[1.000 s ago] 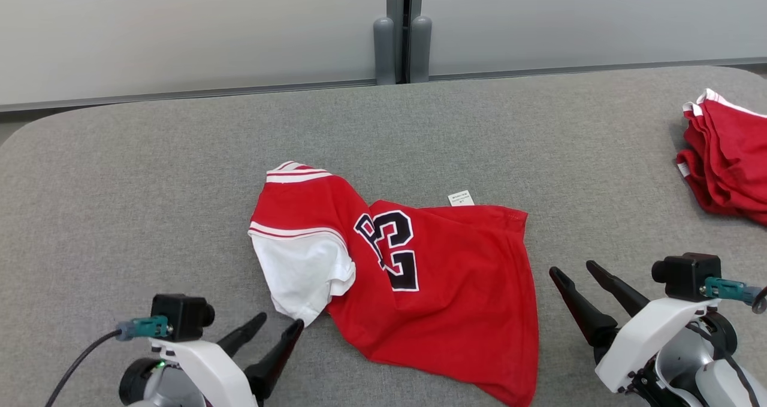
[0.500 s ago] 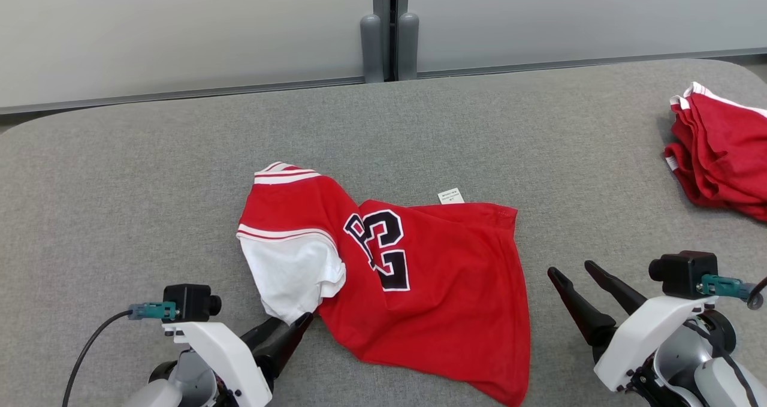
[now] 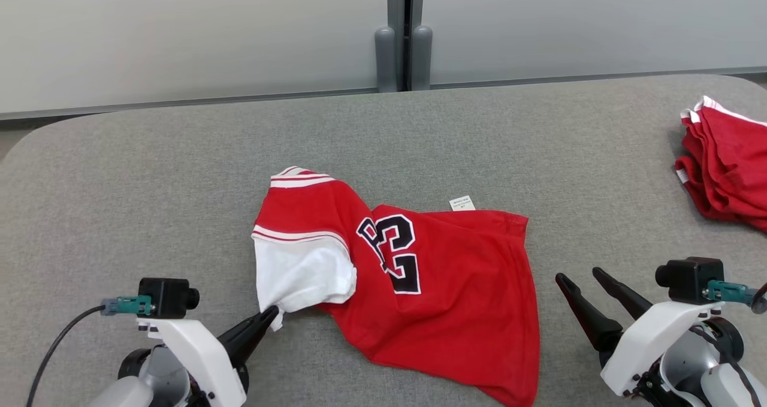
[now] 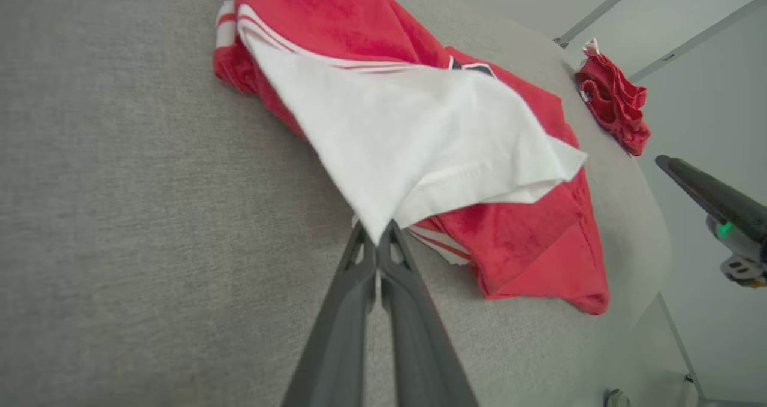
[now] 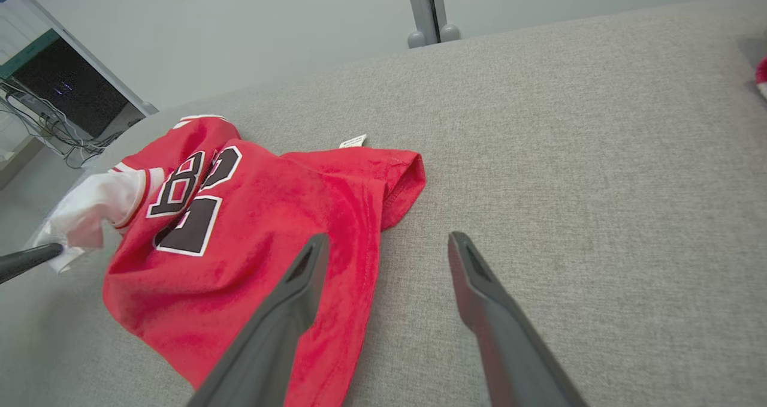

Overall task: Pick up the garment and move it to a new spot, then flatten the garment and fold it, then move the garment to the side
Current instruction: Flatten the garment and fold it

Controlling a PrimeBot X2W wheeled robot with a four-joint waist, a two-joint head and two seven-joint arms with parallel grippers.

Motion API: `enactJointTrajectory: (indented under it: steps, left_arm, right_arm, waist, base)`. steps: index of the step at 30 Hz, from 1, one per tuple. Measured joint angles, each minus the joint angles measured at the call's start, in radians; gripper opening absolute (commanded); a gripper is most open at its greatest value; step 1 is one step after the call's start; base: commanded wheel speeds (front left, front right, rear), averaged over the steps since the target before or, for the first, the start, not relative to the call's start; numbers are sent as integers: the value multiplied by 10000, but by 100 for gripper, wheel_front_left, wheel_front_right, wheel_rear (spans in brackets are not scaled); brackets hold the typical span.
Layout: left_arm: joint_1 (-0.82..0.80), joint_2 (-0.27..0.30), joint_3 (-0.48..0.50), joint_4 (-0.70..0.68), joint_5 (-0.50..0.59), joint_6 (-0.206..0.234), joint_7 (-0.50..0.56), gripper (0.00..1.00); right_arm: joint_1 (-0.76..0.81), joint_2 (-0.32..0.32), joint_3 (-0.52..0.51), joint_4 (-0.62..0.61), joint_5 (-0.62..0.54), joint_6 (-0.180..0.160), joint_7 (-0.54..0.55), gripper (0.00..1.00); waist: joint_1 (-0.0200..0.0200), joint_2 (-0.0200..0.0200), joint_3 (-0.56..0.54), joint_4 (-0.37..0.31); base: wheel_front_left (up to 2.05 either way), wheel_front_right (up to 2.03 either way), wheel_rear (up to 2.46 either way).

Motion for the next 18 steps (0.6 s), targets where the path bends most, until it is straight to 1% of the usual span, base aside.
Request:
enactJointTrajectory:
  steps: [2,9,13,16,18]
  left_arm:
    - [183,451,-4,-571,109,153,146,0]
    - [974,2184,161,-2389,77,1116,972,0]
    - [1497,2744,245,-2928,-347,1482,1377,0]
    - [1696,3072,326,-2788,-410,1789,1436,0]
    - [1768,3083,485,-2661,-619,1810,1406,0]
  right_arm:
    - [26,-31,-42,-2,0,0,25,100]
    - [105,-107,-67,-69,-33,0,69,100]
    - [110,-153,-73,-75,-35,0,132,100]
    - [114,-198,-113,-71,-35,0,213,100]
    - [115,-217,-140,-50,-35,0,284,100]
  waist:
    - [0,0,-61,107]
    - [0,0,-218,380]
    - [0,0,-219,407]
    - [0,0,-176,405]
    - [0,0,-152,391]
  base:
    - [0,0,0]
    - [0,0,0]
    - [0,0,0]
    - [0,0,0]
    - [0,0,0]
